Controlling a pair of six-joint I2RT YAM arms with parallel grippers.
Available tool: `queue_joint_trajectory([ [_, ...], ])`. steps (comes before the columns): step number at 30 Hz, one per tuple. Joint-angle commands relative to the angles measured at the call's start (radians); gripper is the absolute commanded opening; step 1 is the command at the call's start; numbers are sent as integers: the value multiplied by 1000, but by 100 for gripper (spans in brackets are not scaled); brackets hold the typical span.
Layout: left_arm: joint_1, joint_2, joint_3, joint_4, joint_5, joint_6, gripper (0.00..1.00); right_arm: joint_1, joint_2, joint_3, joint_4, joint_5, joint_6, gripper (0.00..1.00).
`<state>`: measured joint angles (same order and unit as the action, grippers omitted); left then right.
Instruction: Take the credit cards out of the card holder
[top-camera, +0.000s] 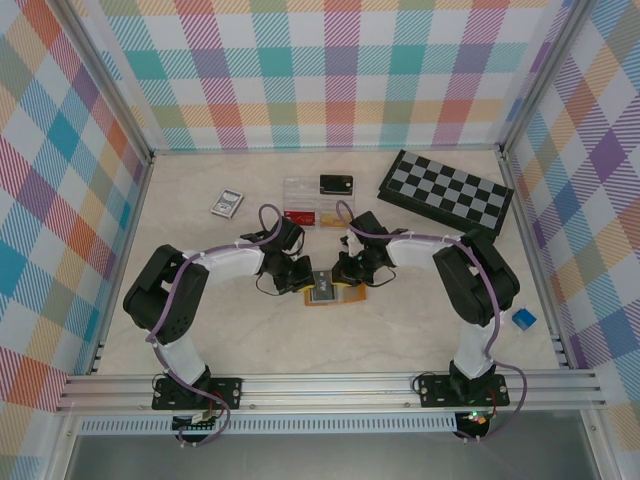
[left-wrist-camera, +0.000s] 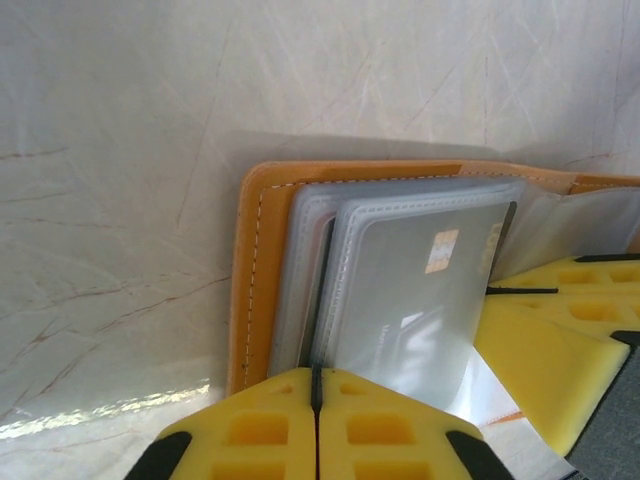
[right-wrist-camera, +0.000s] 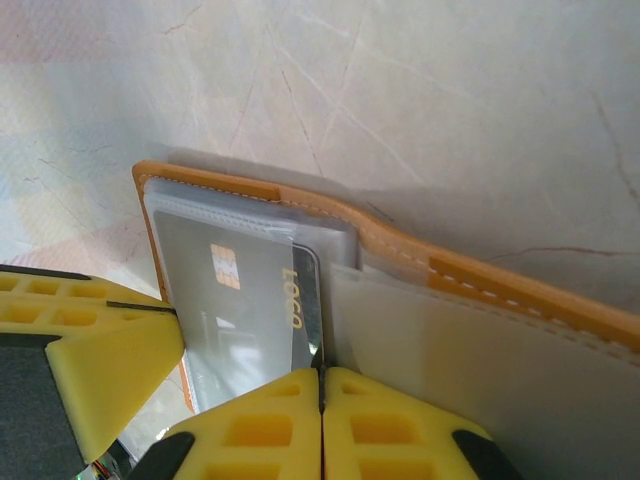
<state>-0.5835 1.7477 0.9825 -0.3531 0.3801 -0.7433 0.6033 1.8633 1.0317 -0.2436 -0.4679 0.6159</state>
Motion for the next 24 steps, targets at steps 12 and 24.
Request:
queue_joint_trajectory([
  [12,2,-60,-8,-95,-89,7,15,20,-76,-13,-72,65,-27,1],
  [24,1,-124,-6,-45,-46,12,13,19,-43,-5,-73,51,-8,20],
])
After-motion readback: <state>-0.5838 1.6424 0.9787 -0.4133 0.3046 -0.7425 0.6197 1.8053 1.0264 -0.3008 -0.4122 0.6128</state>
